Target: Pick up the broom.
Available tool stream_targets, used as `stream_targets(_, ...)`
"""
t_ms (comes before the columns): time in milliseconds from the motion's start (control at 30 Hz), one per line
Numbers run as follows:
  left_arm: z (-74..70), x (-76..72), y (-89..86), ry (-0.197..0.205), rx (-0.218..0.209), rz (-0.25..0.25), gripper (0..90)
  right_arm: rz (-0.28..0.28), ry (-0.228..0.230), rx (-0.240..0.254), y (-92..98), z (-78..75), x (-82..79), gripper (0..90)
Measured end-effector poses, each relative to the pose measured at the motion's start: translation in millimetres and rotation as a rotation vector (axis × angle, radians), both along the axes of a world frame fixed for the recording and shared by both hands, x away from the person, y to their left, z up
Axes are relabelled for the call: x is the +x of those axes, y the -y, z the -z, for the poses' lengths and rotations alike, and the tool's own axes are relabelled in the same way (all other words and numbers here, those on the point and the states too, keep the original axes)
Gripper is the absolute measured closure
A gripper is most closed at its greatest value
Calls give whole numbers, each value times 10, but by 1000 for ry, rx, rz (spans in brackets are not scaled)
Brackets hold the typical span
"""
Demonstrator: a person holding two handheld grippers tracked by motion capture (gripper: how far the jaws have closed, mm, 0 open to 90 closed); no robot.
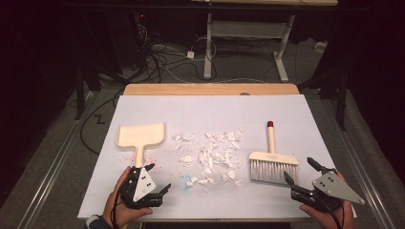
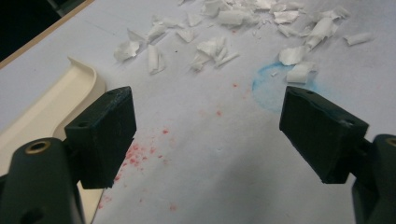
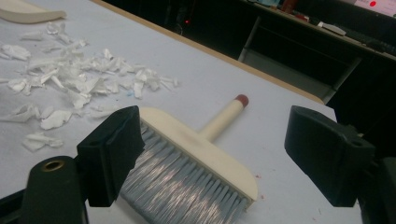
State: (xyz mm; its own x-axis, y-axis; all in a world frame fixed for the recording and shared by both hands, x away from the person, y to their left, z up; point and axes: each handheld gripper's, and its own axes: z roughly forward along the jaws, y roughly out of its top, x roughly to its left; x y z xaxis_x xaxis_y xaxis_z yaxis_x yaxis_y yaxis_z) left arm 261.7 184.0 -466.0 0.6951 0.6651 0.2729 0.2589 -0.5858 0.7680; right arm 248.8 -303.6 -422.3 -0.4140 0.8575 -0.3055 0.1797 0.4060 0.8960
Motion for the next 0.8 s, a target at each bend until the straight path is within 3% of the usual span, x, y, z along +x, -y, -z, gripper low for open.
stream_targets(567, 17, 1, 41, 3, 28, 5, 175, 2, -41, -23, -44, 35, 67, 196)
stream_targets(667, 29, 12, 54, -5, 36, 8, 175, 16, -47, -43, -40, 39, 148, 198)
stream_targets(800, 30, 8, 66, -5, 37, 8, 175, 48, -88, -36, -41, 26, 352, 199)
